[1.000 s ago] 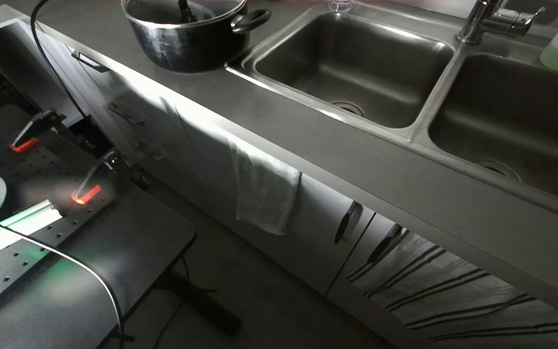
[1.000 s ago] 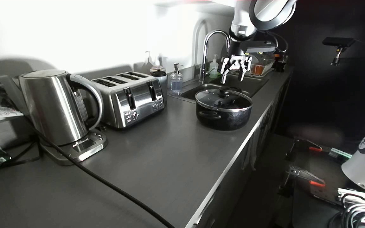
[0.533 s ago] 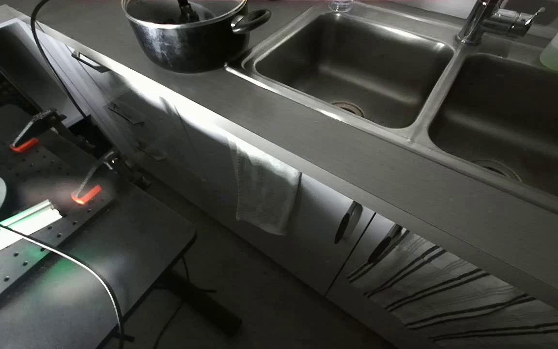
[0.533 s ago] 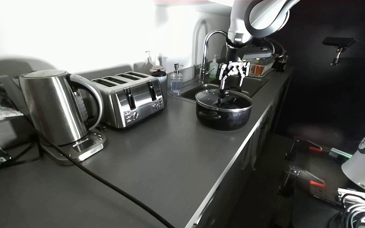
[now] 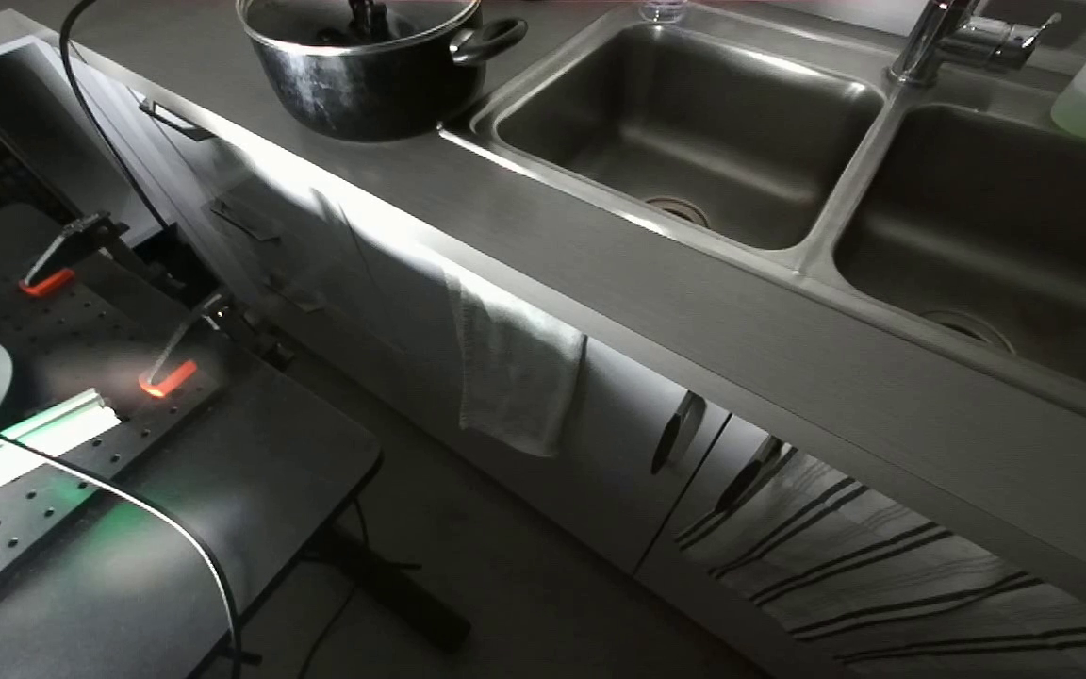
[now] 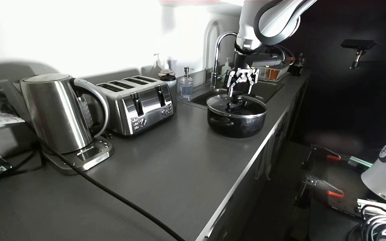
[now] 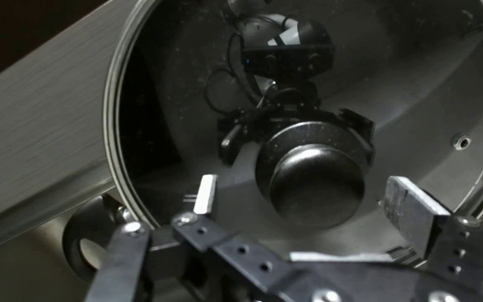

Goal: Remove the lid from the pot

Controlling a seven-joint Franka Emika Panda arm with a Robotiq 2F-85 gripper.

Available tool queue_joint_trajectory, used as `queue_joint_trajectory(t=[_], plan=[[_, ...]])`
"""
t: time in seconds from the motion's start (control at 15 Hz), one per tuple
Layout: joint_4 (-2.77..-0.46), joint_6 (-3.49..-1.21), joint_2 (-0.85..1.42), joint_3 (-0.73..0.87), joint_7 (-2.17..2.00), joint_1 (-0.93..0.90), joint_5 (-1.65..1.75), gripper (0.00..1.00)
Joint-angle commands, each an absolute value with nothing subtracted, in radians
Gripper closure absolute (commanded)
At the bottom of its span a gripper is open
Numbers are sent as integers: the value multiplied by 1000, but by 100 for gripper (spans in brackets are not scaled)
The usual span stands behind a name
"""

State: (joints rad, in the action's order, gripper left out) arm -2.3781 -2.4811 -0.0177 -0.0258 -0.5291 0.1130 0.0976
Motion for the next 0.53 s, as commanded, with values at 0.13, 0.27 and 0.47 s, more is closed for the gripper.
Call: queue_joint_trajectory(t=[0.13,0.27,0.47], plan=[[-2363,-2518,9,0,-529,81,98,25],[-2362,-2520,12,3,-526,77,94,32],[-2362,-2522,12,5,-525,73,91,55]])
